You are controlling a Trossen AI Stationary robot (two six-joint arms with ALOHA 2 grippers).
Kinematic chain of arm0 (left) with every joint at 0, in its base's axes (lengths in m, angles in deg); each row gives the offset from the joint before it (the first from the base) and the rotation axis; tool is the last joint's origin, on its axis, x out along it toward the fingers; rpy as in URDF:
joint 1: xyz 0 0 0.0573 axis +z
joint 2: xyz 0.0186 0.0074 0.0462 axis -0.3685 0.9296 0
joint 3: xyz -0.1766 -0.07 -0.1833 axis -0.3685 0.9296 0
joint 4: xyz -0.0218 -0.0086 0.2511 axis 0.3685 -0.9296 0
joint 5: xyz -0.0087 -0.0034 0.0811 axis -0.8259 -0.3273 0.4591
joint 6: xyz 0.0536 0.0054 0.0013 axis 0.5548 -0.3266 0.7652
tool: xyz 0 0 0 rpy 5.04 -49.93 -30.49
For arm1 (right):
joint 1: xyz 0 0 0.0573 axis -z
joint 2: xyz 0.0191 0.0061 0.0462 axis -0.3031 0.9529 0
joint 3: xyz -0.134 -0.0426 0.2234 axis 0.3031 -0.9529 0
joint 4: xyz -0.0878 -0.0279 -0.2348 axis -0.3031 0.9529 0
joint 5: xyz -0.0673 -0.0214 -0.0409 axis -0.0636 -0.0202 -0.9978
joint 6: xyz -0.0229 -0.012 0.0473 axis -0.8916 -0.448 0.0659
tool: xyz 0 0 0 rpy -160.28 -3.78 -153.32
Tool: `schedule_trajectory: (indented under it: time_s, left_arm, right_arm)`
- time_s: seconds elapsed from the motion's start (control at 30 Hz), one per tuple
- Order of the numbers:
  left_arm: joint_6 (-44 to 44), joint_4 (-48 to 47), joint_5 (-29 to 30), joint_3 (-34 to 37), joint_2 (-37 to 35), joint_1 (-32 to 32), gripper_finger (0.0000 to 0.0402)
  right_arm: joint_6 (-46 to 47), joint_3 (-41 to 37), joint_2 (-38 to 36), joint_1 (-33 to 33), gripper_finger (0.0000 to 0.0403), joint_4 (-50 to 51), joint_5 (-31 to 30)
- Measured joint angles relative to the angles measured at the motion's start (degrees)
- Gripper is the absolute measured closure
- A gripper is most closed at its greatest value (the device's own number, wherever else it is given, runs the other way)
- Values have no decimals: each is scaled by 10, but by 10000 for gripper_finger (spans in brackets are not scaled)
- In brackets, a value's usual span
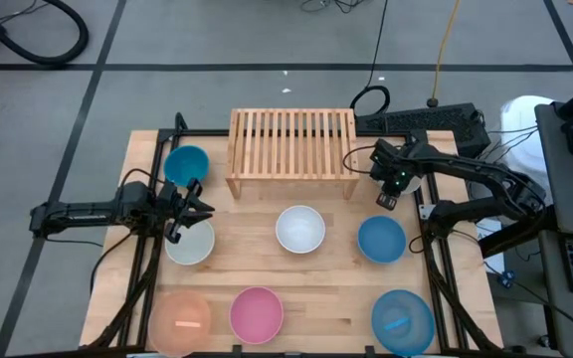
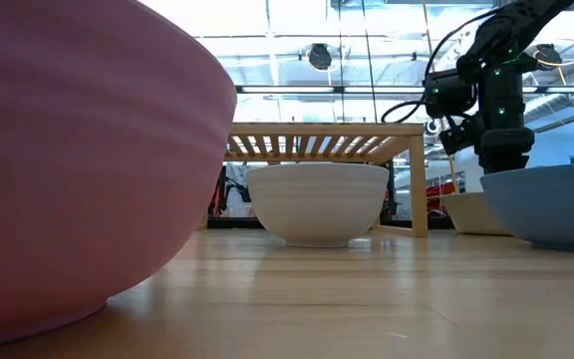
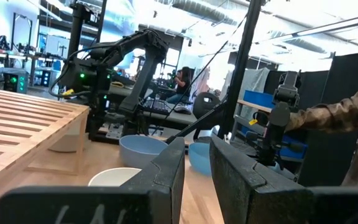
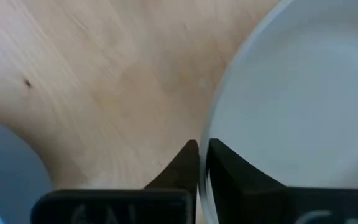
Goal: Place and stack bowls onto a shelf
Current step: Put the large gray bowl on the shelf
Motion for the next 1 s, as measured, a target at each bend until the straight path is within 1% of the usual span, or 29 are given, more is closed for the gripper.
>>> schedule_trajectory:
  time_s: [0.13,0.23,0.43,0.63,0.8,0.9,1.0]
  left_arm:
    - [0,0,0,0,0,0,321]
    - [0,0,0,0,0,0,321]
    - [4,0,0,0,0,0,321]
    - [5,0,0,0,0,0,321]
    - [5,0,0,0,0,0,321]
    - [5,0,0,0,0,0,321]
    - [5,0,0,0,0,0,321]
  right_arm:
    - [1,10,-9,-1,398,6,-2]
    - [14,40,-22,-11,401,29,-21]
    - [14,145,-44,-26,402,105,-73]
    - [-1,277,-47,-32,402,190,-166]
    - [-28,390,-46,-33,403,202,-167]
    - [-50,448,-29,-43,403,205,-163]
    - [-69,496,2,-57,403,209,-127]
